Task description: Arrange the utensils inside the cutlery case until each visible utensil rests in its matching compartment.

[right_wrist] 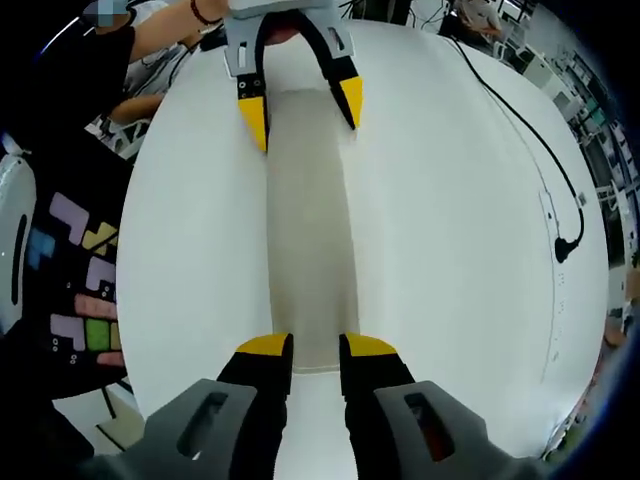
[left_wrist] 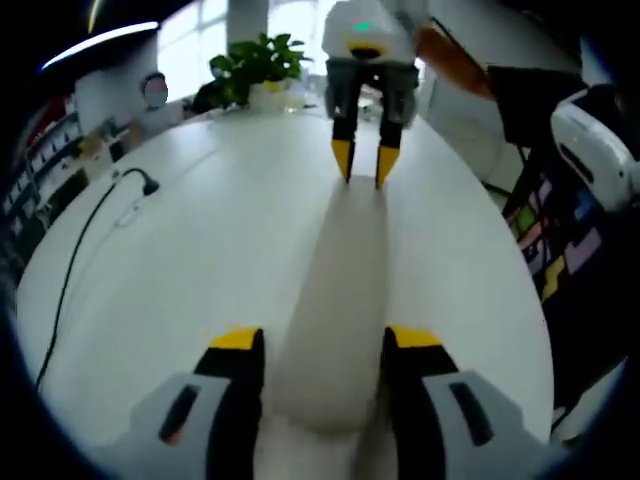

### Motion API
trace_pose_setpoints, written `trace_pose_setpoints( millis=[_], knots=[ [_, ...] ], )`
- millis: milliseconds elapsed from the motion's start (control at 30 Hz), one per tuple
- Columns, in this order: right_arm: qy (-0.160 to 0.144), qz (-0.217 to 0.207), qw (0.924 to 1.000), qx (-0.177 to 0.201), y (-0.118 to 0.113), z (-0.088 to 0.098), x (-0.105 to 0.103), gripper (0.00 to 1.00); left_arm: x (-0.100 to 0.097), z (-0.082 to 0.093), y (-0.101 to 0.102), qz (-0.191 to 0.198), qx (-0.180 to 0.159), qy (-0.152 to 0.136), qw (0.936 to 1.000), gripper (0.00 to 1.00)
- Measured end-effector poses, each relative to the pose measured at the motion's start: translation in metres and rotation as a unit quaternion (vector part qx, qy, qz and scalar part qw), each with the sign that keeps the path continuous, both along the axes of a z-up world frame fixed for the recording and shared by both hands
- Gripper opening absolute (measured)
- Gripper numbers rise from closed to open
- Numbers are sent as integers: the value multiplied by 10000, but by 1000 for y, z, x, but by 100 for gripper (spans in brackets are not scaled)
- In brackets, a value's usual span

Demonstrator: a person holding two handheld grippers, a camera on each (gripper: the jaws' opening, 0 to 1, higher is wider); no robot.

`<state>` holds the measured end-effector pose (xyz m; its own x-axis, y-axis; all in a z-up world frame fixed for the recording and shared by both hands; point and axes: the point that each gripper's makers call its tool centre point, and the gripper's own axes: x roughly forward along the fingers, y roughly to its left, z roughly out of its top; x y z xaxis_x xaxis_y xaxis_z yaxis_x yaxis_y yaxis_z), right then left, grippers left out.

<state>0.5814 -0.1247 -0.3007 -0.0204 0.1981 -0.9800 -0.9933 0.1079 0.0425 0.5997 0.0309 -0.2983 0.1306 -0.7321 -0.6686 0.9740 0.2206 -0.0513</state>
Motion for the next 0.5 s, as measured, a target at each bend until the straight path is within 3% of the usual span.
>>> trace_pose_setpoints(
  millis=[133,267,333,433,500],
  knots=[
    [-8,23,10000,-33,1,0,0,18,3,17,11,201,-51,-152,9997,50],
    [-4,31,9997,-227,2,0,0,18,2,28,13,242,20,-176,9996,40],
    [-30,58,9995,-303,2,1,-1,19,-2,30,13,133,160,-212,9996,38],
    [-14,23,9995,-319,1,2,0,19,-7,33,13,-155,363,-409,9984,25],
    [3,25,9995,-305,1,2,1,19,-14,29,14,-321,528,-240,9978,24]
  ],
)
